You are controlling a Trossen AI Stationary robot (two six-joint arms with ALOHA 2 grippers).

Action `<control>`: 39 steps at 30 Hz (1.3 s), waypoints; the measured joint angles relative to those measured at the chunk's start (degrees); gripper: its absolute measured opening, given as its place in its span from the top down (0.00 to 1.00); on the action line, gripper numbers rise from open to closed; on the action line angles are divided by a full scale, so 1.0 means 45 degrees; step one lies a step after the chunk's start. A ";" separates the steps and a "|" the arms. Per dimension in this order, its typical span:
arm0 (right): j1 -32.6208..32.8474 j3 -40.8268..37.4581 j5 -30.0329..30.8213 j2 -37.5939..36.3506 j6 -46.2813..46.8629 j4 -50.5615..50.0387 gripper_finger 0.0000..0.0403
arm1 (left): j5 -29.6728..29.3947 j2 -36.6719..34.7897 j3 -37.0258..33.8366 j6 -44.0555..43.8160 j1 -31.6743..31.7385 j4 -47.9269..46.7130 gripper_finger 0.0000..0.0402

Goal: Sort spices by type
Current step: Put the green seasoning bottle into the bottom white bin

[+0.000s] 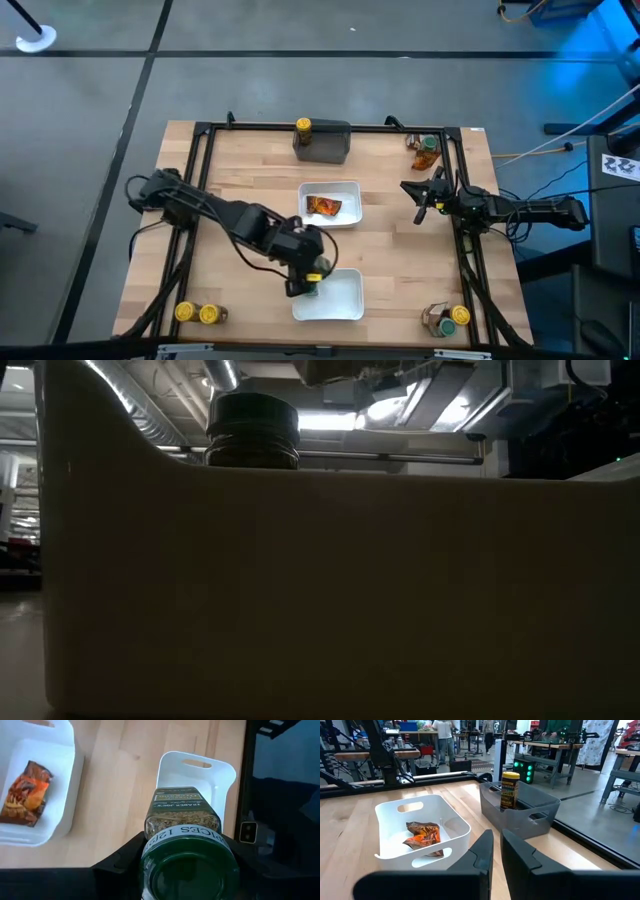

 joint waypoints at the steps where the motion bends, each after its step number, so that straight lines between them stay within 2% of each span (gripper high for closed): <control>1: -0.0003 0.0000 -0.0004 0.0000 0.0000 0.0000 0.91 | 0.0000 0.0276 0.0434 0.0138 0.0024 -0.0230 0.55; 6: -0.0003 0.0000 -0.0004 0.0000 0.0000 -0.0006 0.91 | -0.0001 0.1498 0.2278 0.0566 0.0093 -0.0965 0.55; 10: 0.0001 0.0000 -0.0004 0.0005 0.0000 -0.0013 0.91 | -0.0001 0.2286 0.3064 0.0953 0.0090 -0.1156 0.55; 23: -0.0003 0.0000 0.0001 0.0005 -0.0024 -0.0015 0.91 | 0.0324 0.4070 0.3102 0.1792 0.0112 -0.1160 0.55; 28: -0.0001 0.0000 0.0001 0.0005 -0.0019 -0.0018 0.91 | 0.0339 0.4301 0.3079 0.1802 0.0112 -0.1091 0.55; 39: 0.0000 0.0000 0.0001 0.0005 -0.0005 -0.0016 0.91 | 0.0483 0.4374 0.1992 0.1748 0.0112 -0.0302 0.55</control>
